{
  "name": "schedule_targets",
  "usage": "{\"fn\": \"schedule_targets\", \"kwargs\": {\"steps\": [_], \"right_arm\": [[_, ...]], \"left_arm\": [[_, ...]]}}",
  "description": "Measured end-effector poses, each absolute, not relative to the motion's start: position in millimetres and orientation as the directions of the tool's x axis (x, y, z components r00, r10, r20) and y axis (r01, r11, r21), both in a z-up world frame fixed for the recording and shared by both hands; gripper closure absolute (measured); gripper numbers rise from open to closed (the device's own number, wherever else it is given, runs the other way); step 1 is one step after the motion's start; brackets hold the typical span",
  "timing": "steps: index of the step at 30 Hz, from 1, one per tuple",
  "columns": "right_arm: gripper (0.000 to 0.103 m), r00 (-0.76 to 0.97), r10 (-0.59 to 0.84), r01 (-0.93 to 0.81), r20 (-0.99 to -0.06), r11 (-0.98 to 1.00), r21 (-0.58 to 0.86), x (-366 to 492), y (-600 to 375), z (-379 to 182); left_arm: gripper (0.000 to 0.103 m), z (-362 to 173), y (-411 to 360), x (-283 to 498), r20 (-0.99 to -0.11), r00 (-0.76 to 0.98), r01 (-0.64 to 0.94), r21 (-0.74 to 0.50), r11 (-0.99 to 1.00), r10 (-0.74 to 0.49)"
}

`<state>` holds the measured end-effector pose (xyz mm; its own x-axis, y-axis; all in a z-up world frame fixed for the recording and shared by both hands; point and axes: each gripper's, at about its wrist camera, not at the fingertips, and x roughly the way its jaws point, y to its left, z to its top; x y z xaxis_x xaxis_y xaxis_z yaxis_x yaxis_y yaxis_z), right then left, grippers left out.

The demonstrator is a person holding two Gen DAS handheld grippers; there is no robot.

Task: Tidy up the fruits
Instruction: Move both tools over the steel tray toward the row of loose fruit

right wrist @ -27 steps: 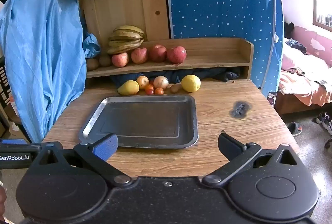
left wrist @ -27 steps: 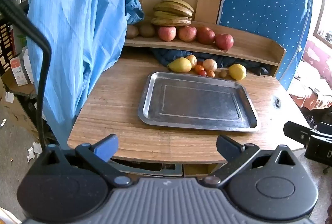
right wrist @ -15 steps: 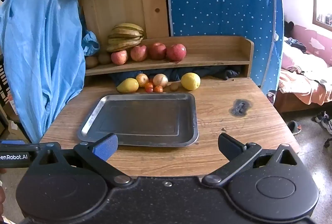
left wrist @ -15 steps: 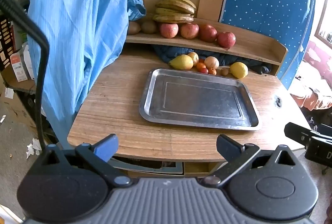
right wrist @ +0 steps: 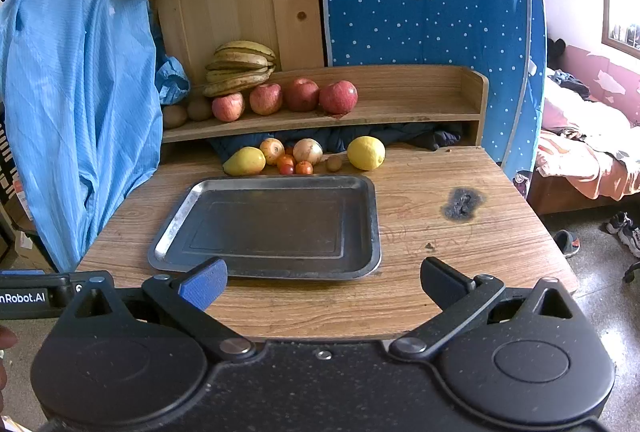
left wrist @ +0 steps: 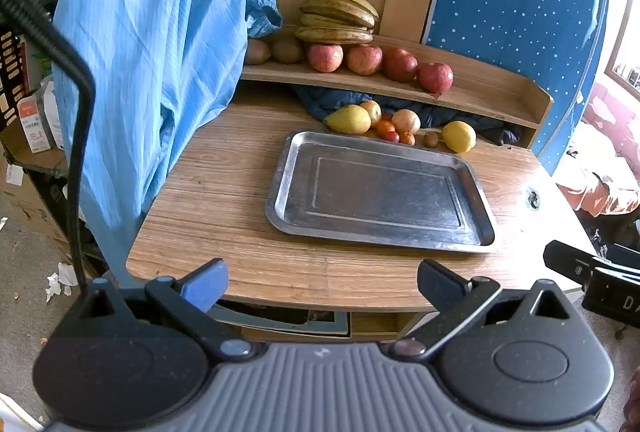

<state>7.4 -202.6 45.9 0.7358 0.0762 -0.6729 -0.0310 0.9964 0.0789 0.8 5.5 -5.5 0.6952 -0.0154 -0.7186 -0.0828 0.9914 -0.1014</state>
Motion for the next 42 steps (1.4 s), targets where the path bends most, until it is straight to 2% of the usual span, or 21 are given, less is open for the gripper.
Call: {"fn": "schedule_targets", "kwargs": {"steps": [24,42], "right_arm": [[0.000,0.723,0.075,-0.018,-0.687,0.996,0.089,6.5,-212.7,41.4],[0.000,0.670,0.105,-0.030,-0.735,0.993,0.114,20.7,-223.8,28.1]], "left_arm": [[0.000,-7.3,-4.7,4.4,-0.731,0.682,-0.070,-0.100,0.992,-0.025],[0.000,-18.4,-14.3,20.4,-0.782,0.624,-0.091,-0.075,0.993,-0.002]]}}
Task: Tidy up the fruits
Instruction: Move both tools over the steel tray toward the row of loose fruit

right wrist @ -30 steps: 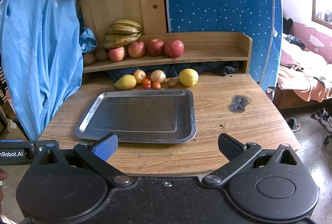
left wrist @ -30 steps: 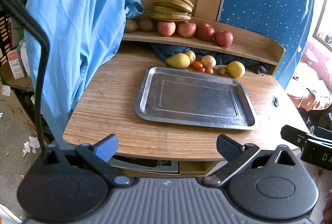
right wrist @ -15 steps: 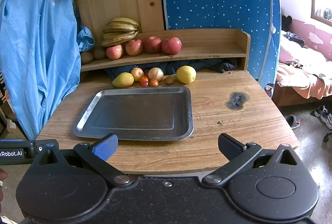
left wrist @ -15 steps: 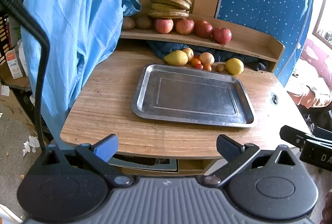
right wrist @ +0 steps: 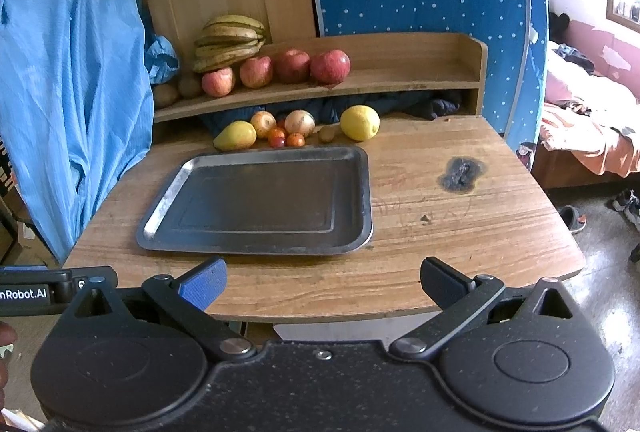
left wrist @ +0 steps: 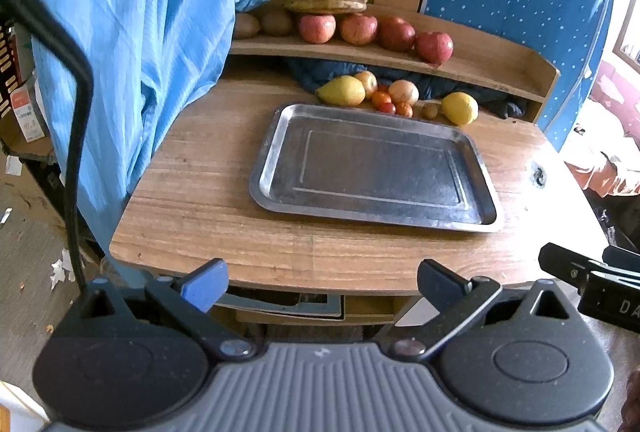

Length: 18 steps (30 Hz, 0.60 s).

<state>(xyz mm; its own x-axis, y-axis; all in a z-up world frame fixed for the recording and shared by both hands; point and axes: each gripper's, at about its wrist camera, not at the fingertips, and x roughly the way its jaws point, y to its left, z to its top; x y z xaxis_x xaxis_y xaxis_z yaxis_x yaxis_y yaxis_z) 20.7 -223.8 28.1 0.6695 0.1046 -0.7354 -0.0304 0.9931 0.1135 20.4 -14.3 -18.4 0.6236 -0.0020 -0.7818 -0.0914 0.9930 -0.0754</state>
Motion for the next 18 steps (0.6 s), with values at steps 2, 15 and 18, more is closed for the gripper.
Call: {"fn": "schedule_targets", "kwargs": {"steps": [2,15,18], "right_arm": [[0.001,0.659,0.118,-0.041,-0.743,0.992,0.121,26.4,-228.1,25.5],[0.001,0.605,0.268,-0.188,-0.750,0.963,0.193,76.1,-260.4,10.9],[0.001,0.595,0.304,-0.232,-0.744,0.951,0.204,94.5,-270.5,8.5]], "left_arm": [[0.000,-21.6,-17.4,23.9,-0.792,0.610,-0.109,-0.066,0.992,0.014],[0.000,-36.3,-53.8,64.4,-0.838,0.540,-0.212,-0.053,0.976,0.072],[0.000,-38.0,-65.7,76.1,-0.844,0.529,-0.237,-0.051,0.970,0.085]]}}
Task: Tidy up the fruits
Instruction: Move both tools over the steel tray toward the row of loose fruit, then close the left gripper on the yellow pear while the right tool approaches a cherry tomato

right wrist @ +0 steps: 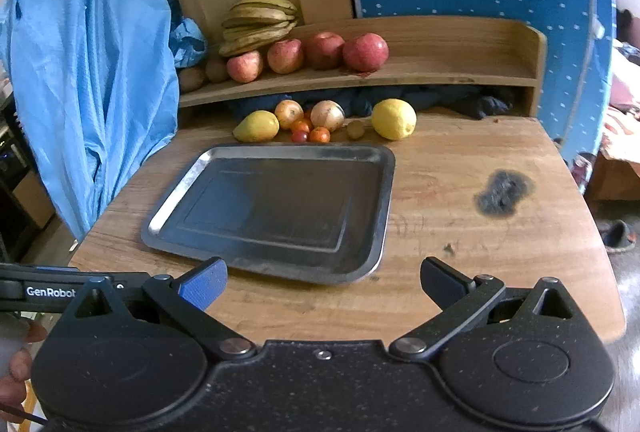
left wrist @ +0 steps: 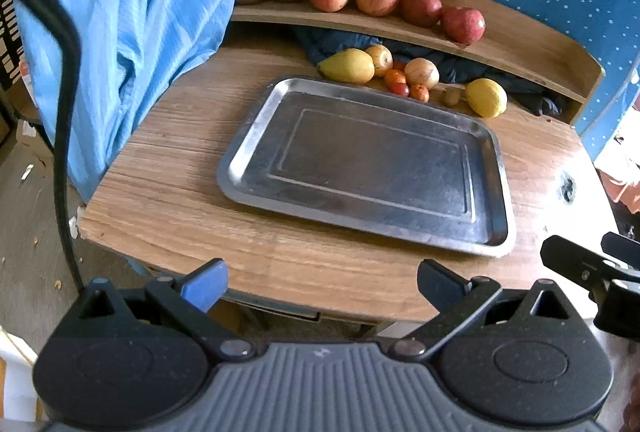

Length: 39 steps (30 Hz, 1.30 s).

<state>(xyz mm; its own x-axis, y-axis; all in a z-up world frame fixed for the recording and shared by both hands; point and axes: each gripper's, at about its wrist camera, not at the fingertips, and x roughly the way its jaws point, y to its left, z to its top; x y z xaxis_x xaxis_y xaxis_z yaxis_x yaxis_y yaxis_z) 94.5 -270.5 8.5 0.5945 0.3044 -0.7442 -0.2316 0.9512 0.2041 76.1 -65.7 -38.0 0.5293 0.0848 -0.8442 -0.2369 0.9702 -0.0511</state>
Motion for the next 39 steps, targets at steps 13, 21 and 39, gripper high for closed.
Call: {"fn": "schedule_targets", "kwargs": {"steps": [13,21,39], "right_arm": [[0.000,0.547,0.427,-0.352,-0.720,0.898,0.265,148.4,-307.6,-1.6],[0.000,0.527,0.462,-0.384,-0.713,0.878,0.285,168.3,-307.8,-2.4],[0.000,0.565,0.402,-0.317,-0.721,0.912,0.260,224.3,-239.5,-13.9]], "left_arm": [[0.000,-31.1,-94.8,108.3,-0.849,0.494,-0.347,0.004,0.938,0.186],[0.000,-20.9,-82.8,128.2,-0.839,0.491,-0.392,0.029,0.919,0.236],[0.000,-25.8,-14.3,225.6,-0.838,0.532,-0.213,0.003,0.977,0.118]]}}
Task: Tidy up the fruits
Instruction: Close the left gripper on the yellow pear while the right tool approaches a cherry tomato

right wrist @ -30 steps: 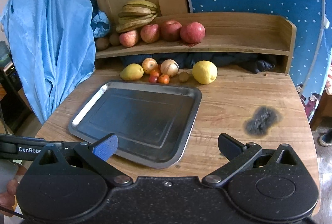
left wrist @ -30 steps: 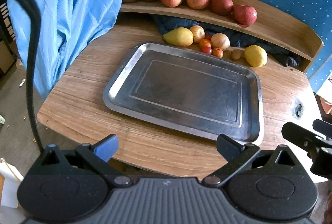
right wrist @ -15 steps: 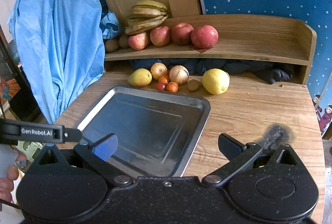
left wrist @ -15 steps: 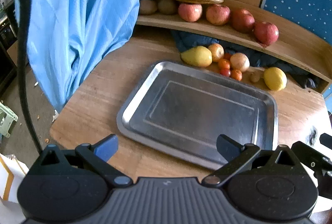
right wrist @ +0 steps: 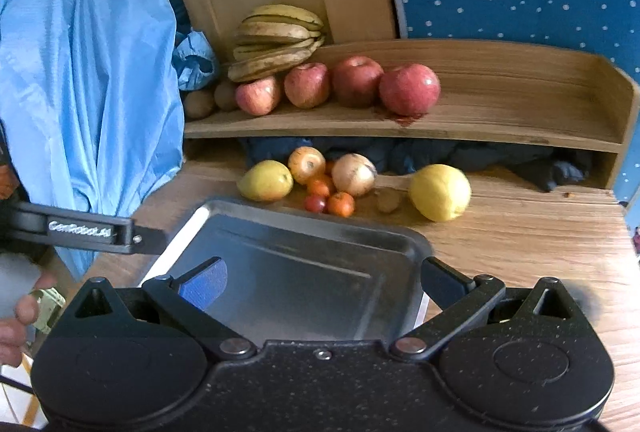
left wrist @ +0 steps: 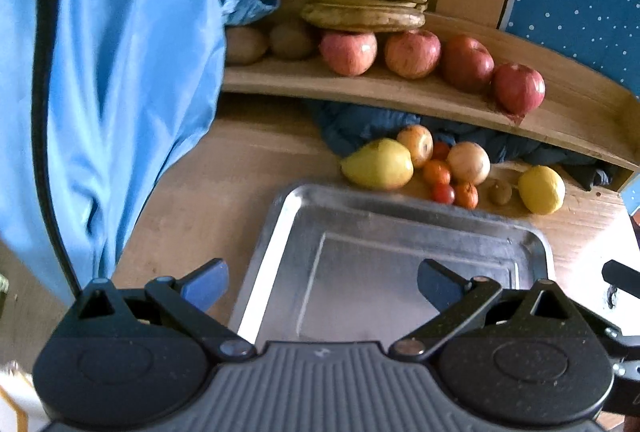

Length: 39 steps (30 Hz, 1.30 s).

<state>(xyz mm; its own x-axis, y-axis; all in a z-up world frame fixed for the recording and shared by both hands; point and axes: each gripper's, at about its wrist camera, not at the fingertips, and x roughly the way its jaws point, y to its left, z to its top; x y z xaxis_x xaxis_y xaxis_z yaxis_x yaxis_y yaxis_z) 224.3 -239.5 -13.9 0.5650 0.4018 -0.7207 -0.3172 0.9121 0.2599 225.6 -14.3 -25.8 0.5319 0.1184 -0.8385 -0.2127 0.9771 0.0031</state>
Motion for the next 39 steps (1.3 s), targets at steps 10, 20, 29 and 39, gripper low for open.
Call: {"fn": "schedule_targets", "kwargs": {"steps": [10,20,29,39], "right_arm": [[0.001,0.590,0.292,-0.176,-0.752,0.956,0.233,244.4,-193.6,-29.3],[0.001,0.579,0.144,-0.081,-0.802,0.990,0.119,260.0,-172.5,-44.5],[0.009,0.572,0.146,-0.079,-0.807,0.989,0.122,281.4,-159.2,-59.9],[0.028,0.552,0.159,-0.090,-0.818,0.987,0.131,308.6,-146.3,-72.9]], "left_arm": [[0.000,-46.3,22.8,282.4,-0.852,0.523,-0.035,-0.037,0.999,-0.014],[0.000,-63.6,20.7,326.7,-0.860,0.497,0.110,-0.073,0.991,-0.118],[0.000,-80.1,9.8,354.5,-0.880,0.451,0.188,-0.071,0.980,-0.150],[0.002,-92.2,7.8,380.6,-0.892,0.402,0.240,-0.116,0.964,-0.208]]}}
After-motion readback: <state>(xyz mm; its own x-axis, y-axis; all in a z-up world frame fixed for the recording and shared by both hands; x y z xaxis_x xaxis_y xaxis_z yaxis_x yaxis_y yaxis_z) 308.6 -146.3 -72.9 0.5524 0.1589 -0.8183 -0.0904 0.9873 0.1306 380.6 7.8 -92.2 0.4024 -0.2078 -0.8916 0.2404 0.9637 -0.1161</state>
